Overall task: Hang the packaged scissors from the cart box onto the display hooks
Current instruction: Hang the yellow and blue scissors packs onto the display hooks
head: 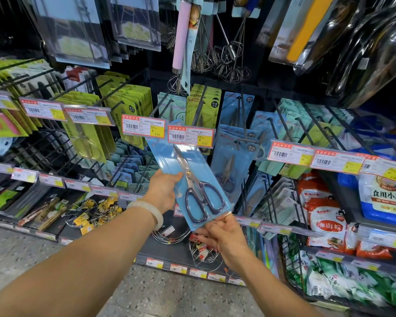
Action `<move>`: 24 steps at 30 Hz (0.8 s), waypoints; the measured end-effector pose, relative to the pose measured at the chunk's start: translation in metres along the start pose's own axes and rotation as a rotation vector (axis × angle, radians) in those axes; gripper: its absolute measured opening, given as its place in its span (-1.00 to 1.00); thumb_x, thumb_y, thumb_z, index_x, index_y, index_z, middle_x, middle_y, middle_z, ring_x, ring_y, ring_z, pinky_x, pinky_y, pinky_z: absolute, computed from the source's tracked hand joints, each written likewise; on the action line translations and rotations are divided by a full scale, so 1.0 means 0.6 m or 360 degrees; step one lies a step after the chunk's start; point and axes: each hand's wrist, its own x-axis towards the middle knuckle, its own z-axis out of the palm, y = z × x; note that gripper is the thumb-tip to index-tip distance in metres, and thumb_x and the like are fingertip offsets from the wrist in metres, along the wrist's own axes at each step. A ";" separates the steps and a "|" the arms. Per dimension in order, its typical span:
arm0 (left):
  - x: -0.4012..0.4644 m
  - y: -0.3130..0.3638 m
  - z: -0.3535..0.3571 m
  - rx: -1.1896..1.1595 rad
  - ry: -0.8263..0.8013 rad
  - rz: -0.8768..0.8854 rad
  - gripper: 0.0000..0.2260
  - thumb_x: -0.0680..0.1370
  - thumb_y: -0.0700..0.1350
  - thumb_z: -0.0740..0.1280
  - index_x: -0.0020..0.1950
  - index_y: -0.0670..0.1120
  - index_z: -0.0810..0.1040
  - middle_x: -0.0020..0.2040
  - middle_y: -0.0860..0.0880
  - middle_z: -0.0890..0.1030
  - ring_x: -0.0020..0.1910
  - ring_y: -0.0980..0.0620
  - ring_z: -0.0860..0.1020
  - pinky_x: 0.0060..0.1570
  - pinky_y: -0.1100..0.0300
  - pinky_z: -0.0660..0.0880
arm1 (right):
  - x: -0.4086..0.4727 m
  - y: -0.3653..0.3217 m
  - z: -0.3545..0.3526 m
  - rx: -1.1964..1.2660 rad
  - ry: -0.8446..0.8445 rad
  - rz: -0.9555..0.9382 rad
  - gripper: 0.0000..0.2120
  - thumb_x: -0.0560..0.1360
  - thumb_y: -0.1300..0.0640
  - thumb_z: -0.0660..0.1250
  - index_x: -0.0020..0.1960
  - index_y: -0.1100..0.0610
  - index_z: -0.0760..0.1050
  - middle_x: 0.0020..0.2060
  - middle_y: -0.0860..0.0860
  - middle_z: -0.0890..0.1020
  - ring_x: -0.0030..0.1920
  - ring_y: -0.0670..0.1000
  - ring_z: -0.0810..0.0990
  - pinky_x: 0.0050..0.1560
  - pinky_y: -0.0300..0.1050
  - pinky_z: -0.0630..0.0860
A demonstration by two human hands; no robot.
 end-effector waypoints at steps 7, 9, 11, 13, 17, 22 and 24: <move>0.005 -0.002 0.003 -0.0022 -0.0023 -0.0008 -0.77 0.55 -0.34 0.28 0.17 -0.13 0.47 0.15 -0.19 0.60 0.05 -0.18 0.57 0.19 -0.30 0.43 | 0.001 0.001 0.010 -0.0009 0.0009 -0.0051 -0.78 0.51 0.42 0.22 0.05 0.16 0.32 -0.02 0.27 0.62 -0.28 -0.03 0.69 -0.39 -0.24 0.58; 0.007 -0.003 0.003 -0.0037 0.0003 -0.0017 -0.77 0.54 -0.34 0.28 0.16 -0.15 0.45 0.14 -0.20 0.60 0.04 -0.18 0.58 0.18 -0.29 0.44 | 0.000 -0.001 0.011 -0.0007 -0.0004 -0.0071 -0.70 0.48 0.45 0.25 0.08 0.13 0.33 -0.10 0.15 0.64 -0.31 -0.04 0.67 -0.47 -0.26 0.53; 0.009 -0.004 0.001 -0.0060 0.0009 -0.0020 -0.82 0.54 -0.35 0.29 0.08 -0.14 0.45 0.09 -0.19 0.59 -0.05 -0.15 0.58 0.17 -0.24 0.47 | -0.001 -0.002 0.011 -0.0008 0.0002 -0.0088 -0.65 0.46 0.46 0.28 0.11 0.12 0.33 -0.10 0.13 0.63 -0.30 -0.02 0.66 -0.51 -0.25 0.50; 0.009 -0.004 0.003 -0.0064 -0.0010 -0.0025 -0.85 0.54 -0.35 0.28 0.01 -0.12 0.46 0.04 -0.17 0.60 -0.10 -0.12 0.58 0.17 -0.22 0.47 | -0.003 -0.004 0.010 -0.0003 0.0023 -0.0106 -0.64 0.45 0.47 0.28 0.13 0.15 0.33 -0.12 0.14 0.63 -0.29 0.00 0.64 -0.53 -0.24 0.47; 0.007 -0.003 0.003 -0.0131 -0.0008 -0.0028 -0.85 0.56 -0.37 0.24 0.04 -0.16 0.47 0.06 -0.18 0.58 -0.14 -0.09 0.57 0.08 -0.16 0.51 | -0.009 -0.006 0.013 0.0048 0.0081 -0.0146 -0.73 0.46 0.47 0.25 0.04 0.20 0.30 -0.30 0.07 0.67 -0.35 -0.01 0.64 -0.55 -0.23 0.45; 0.003 0.007 -0.003 -0.0162 -0.0052 -0.0022 -0.81 0.57 -0.39 0.19 0.10 -0.18 0.46 -0.05 -0.13 0.59 -0.19 -0.06 0.57 -0.24 0.03 0.50 | -0.015 -0.012 0.008 0.0077 0.0069 -0.0143 -0.91 0.54 0.32 0.23 -0.01 0.17 0.40 -0.15 0.17 0.67 -0.23 0.05 0.66 -0.38 -0.19 0.55; 0.000 0.012 -0.004 -0.0168 -0.0072 -0.0027 -0.81 0.58 -0.39 0.18 0.08 -0.16 0.46 -0.07 -0.10 0.59 -0.19 -0.05 0.56 -0.20 0.03 0.51 | -0.013 -0.017 0.004 0.0159 0.0048 -0.0162 -0.89 0.53 0.32 0.24 0.02 0.17 0.44 -0.08 0.20 0.65 -0.19 0.05 0.65 -0.27 -0.16 0.60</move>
